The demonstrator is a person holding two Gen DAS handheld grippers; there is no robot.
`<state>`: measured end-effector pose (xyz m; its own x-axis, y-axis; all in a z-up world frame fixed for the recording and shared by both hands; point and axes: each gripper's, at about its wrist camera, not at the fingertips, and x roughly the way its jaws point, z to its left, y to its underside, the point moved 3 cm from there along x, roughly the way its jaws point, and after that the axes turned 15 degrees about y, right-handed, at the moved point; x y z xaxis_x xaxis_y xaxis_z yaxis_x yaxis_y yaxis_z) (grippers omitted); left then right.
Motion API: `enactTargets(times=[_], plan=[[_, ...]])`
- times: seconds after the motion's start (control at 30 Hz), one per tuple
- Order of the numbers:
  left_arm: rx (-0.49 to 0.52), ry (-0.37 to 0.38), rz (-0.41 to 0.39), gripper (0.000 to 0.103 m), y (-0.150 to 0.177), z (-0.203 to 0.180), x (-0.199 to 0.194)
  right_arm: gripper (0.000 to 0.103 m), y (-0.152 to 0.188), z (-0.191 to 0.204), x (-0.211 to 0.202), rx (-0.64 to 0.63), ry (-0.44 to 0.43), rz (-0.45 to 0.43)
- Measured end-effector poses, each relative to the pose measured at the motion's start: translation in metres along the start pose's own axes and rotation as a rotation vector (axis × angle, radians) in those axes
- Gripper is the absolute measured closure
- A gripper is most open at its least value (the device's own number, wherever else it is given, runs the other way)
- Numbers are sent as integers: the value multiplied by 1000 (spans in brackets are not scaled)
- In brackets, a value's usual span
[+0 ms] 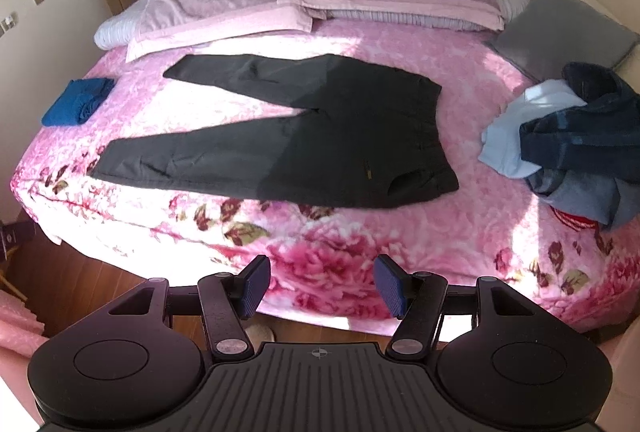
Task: Fold clothes
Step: 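Pull both open grippers back above the flat black pants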
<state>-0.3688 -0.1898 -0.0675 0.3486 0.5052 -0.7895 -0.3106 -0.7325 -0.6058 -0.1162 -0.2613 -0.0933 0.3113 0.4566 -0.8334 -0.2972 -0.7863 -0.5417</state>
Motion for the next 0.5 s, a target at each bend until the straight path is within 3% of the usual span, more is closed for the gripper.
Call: enactTargets(times=[0.2,0.5], plan=[[-12,30,-27,59,-7,8,7,42,-12,-10,11,49,-1,2],[31,93,-26,60,-67,7,64,42,-53,-35,44,148,56,-4]])
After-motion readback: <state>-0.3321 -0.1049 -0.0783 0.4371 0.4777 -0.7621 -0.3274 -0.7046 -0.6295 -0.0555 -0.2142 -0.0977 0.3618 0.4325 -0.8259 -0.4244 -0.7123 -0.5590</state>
